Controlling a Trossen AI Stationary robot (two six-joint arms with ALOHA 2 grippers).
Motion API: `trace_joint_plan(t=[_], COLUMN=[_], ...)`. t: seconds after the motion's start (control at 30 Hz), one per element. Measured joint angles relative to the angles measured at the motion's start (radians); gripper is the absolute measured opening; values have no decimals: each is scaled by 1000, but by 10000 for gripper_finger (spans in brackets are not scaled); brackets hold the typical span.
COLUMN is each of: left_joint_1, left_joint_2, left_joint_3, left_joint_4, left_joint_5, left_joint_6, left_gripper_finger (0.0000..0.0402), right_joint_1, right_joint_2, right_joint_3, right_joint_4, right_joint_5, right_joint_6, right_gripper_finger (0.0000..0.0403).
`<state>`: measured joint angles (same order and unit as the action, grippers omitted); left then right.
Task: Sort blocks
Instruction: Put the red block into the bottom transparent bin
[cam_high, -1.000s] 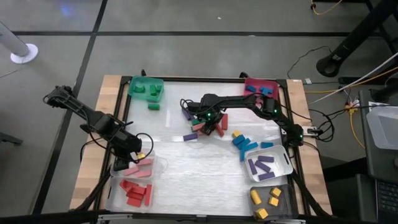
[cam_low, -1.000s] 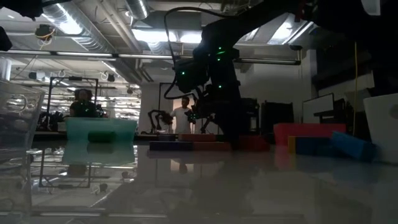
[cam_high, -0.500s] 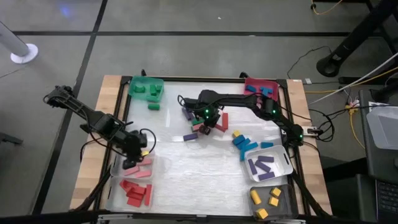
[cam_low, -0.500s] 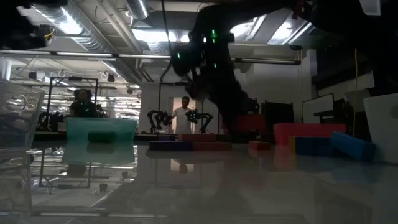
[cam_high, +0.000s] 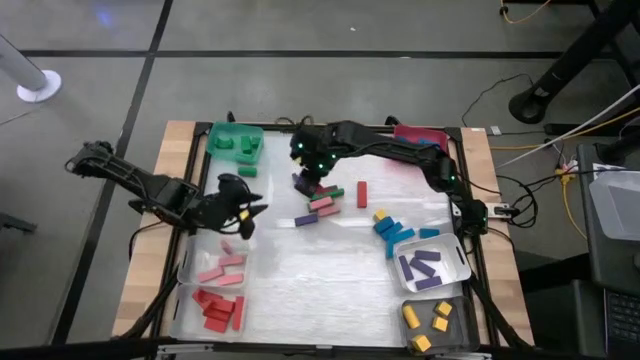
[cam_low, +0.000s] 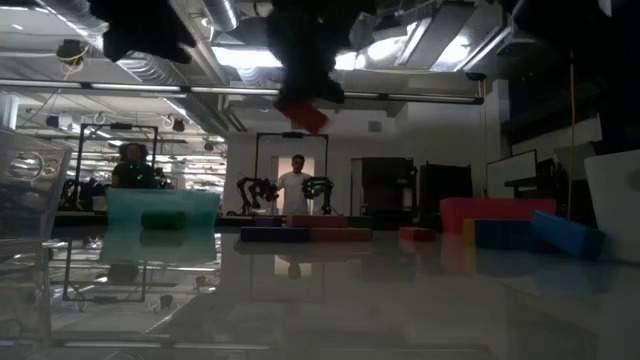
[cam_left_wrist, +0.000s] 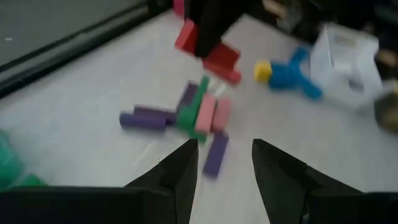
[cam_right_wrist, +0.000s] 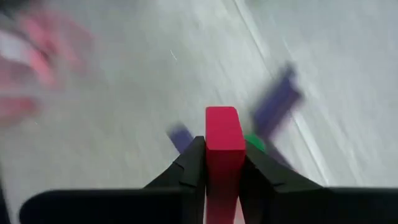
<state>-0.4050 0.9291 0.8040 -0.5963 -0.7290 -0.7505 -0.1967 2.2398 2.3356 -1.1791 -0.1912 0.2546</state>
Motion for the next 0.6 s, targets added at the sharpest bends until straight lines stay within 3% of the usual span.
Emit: trace_joint_plan(t=[0.17,0.37,0.6], left_joint_1=[60,110,161], left_joint_2=[0,0,0], left_joint_3=[0,0,0], left_joint_4=[90,88,84], left_joint_5=[-16,-17,-18], left_joint_6=[18,18,21], left_gripper_finger=[141,140,140], right_joint_1=[1,1,1], right_joint_2=[-26,-30,-34], right_joint_3=[14,19,19], right_joint_4=[218,463,586], right_joint_5=[-77,-157,-208], right_joint_6=[0,-1,-2], right_gripper_finger=[58,61,60])
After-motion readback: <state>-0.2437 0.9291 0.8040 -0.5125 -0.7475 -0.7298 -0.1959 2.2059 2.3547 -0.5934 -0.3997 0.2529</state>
